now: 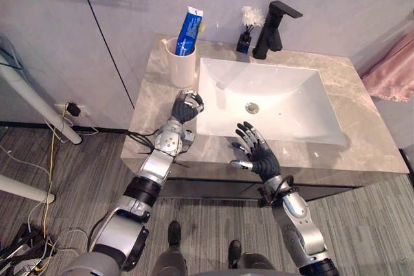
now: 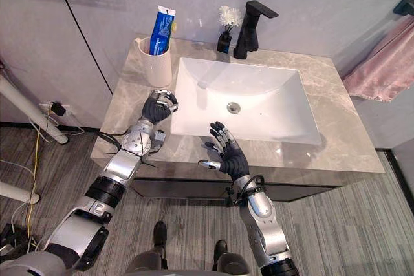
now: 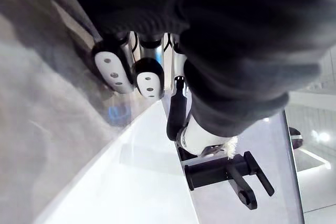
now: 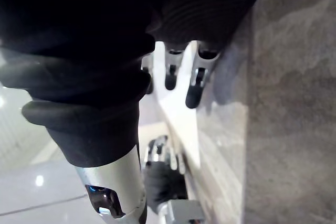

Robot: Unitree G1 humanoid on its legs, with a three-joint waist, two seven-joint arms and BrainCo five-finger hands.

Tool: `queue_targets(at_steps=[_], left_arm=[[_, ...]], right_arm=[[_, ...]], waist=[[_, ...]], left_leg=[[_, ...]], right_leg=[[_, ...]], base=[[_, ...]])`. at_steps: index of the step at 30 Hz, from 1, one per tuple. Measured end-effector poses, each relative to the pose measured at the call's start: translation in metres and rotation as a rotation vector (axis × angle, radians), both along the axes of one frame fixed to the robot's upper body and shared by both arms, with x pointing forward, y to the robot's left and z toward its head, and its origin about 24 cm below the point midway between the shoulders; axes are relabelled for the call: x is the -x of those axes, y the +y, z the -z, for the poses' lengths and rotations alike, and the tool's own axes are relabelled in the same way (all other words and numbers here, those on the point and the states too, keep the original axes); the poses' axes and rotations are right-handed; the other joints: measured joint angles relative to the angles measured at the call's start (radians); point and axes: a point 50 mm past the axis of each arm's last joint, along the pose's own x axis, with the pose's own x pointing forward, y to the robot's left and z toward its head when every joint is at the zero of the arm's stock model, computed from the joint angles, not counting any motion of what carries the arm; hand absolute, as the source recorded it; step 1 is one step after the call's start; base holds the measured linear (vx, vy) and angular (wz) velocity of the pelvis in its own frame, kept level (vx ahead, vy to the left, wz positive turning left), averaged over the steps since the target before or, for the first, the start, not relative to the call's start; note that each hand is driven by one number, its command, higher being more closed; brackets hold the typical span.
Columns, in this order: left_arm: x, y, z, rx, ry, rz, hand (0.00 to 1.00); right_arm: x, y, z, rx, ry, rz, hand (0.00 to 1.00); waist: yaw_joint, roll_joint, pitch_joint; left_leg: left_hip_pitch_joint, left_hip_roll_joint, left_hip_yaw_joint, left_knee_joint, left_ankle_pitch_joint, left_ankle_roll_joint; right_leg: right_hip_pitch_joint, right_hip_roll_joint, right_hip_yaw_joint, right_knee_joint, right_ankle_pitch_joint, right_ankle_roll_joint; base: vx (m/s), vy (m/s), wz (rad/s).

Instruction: Organize washtable

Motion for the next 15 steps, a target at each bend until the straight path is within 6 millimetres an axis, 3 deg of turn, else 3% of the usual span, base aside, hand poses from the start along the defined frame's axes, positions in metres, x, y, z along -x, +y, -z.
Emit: queue_targets(at_steps=[7,15], left_arm=[[-0.018,0.013,-0.039,-0.025,-0.087,-0.029,1.00],[-0.020,0.026,-0.056,-0.008,-0.135,-0.061,1.00]], right_arm=[[0.005,0.000,-0.016,-0.018,-0.069,0.000,0.00],[0.009,0.000,-0.023,-0.030,-0.104,0.003,0.00]], waist=[[0.000,-0.009,0.079],[0.001,-0.013,0.095]], left_leg=[[-0.002,0.001,0.000,0.000,0.000,-0.001],[-0.011,-0.001,0.000,0.000,0.001,-0.003]], right_leg=[[-0.006,0.000,0.004,0.001,0.001,0.000],[-0.014,0.001,0.005,-0.001,0.000,0.000]], base=[[0.00,-0.002,-0.01],[0.03,-0.009,-0.01]])
